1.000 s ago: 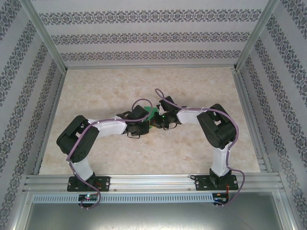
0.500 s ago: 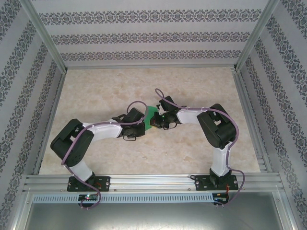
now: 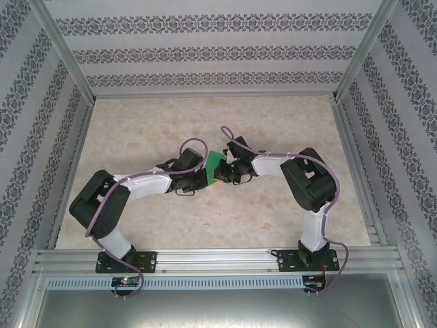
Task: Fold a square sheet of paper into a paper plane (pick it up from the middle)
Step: Third fold the triangle at the center of the table.
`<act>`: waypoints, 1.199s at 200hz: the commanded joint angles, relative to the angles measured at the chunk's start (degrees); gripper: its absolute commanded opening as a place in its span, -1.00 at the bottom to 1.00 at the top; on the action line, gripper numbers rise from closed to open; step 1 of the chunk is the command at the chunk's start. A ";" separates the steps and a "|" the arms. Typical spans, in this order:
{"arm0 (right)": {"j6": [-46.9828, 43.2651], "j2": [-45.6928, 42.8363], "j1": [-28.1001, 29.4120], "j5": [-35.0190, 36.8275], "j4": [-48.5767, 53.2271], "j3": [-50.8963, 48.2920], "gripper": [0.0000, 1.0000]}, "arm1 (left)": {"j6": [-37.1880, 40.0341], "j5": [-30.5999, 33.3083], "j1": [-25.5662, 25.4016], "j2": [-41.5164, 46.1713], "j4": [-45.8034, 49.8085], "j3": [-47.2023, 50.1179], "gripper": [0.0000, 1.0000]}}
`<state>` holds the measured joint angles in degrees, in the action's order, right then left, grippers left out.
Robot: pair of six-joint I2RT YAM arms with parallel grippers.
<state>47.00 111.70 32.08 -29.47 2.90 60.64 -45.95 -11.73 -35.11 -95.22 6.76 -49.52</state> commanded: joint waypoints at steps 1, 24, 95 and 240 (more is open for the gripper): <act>-0.06 3.43 -1.07 5.57 7.14 -1.75 -1.00 | -0.15 1.84 0.66 -1.80 1.89 -0.49 -1.00; -0.25 3.70 -1.15 5.57 7.47 -1.53 -1.00 | 0.33 4.13 0.61 -3.17 4.47 -0.16 -1.00; -1.36 3.09 -1.66 5.09 8.35 -1.25 -1.00 | 4.92 4.73 0.66 2.21 22.08 0.79 -1.00; -9.25 -12.27 -2.38 0.06 12.75 -2.75 -0.70 | -1.70 -6.90 0.57 -1.95 1.37 -6.57 -0.76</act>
<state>36.01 104.03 31.59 -31.51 13.96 58.35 -44.29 -13.80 -35.11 -93.82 14.79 -53.89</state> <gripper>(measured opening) 0.096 0.117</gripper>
